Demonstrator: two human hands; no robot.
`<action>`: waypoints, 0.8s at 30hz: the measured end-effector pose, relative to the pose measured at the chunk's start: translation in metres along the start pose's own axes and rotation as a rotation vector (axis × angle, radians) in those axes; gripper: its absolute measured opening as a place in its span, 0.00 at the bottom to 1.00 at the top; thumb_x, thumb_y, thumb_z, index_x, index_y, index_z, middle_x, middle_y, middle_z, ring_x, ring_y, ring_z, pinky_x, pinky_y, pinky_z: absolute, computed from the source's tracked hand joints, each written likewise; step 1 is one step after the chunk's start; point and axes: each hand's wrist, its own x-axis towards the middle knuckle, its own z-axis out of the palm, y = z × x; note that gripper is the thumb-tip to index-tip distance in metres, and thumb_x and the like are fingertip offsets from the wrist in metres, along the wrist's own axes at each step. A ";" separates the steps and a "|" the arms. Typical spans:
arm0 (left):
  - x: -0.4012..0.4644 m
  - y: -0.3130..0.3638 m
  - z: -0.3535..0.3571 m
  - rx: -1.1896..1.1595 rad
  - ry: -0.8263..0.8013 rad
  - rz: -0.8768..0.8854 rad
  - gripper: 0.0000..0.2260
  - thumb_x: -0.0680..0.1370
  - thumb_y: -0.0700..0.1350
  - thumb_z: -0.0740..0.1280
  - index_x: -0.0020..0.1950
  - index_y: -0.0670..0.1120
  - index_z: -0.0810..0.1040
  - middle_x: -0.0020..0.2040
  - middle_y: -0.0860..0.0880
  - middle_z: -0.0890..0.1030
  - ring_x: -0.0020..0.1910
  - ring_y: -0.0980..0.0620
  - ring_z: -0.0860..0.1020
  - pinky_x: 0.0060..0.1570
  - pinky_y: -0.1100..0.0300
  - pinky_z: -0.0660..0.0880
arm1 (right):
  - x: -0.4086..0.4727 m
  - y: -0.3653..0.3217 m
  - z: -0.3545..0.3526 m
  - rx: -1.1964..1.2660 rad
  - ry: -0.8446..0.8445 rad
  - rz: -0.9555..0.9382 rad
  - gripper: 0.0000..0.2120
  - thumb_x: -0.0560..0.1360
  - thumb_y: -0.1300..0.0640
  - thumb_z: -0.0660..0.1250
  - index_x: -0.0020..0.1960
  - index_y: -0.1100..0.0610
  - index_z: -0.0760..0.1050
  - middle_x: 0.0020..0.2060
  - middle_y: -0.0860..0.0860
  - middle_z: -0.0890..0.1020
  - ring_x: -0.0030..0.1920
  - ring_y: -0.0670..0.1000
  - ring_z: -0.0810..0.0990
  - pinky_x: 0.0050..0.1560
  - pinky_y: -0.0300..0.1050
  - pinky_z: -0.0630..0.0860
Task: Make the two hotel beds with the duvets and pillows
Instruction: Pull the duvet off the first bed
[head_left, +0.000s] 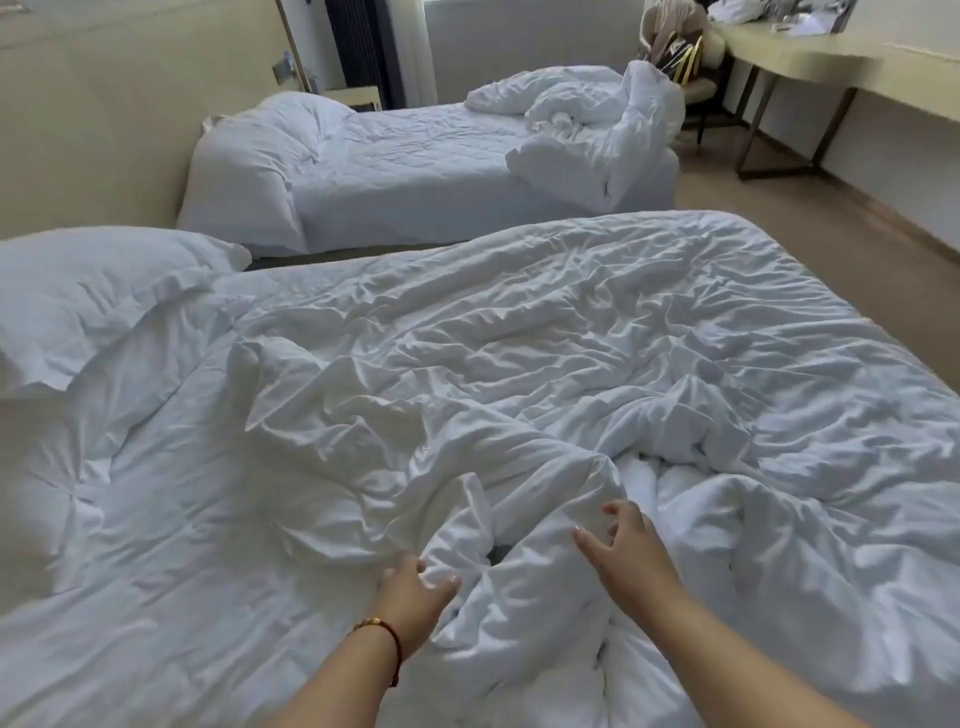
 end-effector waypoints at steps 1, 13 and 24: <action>0.004 -0.001 0.003 0.038 0.008 -0.026 0.21 0.76 0.56 0.67 0.64 0.46 0.69 0.64 0.46 0.67 0.51 0.51 0.71 0.52 0.60 0.69 | 0.008 -0.002 0.002 -0.026 0.054 0.010 0.33 0.74 0.41 0.65 0.73 0.56 0.59 0.67 0.55 0.67 0.66 0.55 0.68 0.64 0.48 0.67; 0.048 -0.025 0.028 -0.101 0.000 -0.124 0.34 0.73 0.59 0.70 0.73 0.48 0.62 0.65 0.49 0.75 0.62 0.46 0.75 0.57 0.57 0.71 | 0.067 -0.016 0.050 -0.063 0.132 0.061 0.26 0.75 0.43 0.64 0.66 0.57 0.64 0.61 0.52 0.74 0.59 0.56 0.73 0.53 0.49 0.71; 0.067 -0.107 -0.056 -0.409 0.271 -0.105 0.16 0.79 0.47 0.66 0.34 0.41 0.73 0.30 0.48 0.74 0.31 0.49 0.70 0.32 0.58 0.66 | 0.047 -0.084 0.119 -0.188 0.153 -0.291 0.10 0.76 0.57 0.66 0.36 0.56 0.73 0.34 0.48 0.75 0.40 0.52 0.73 0.41 0.44 0.64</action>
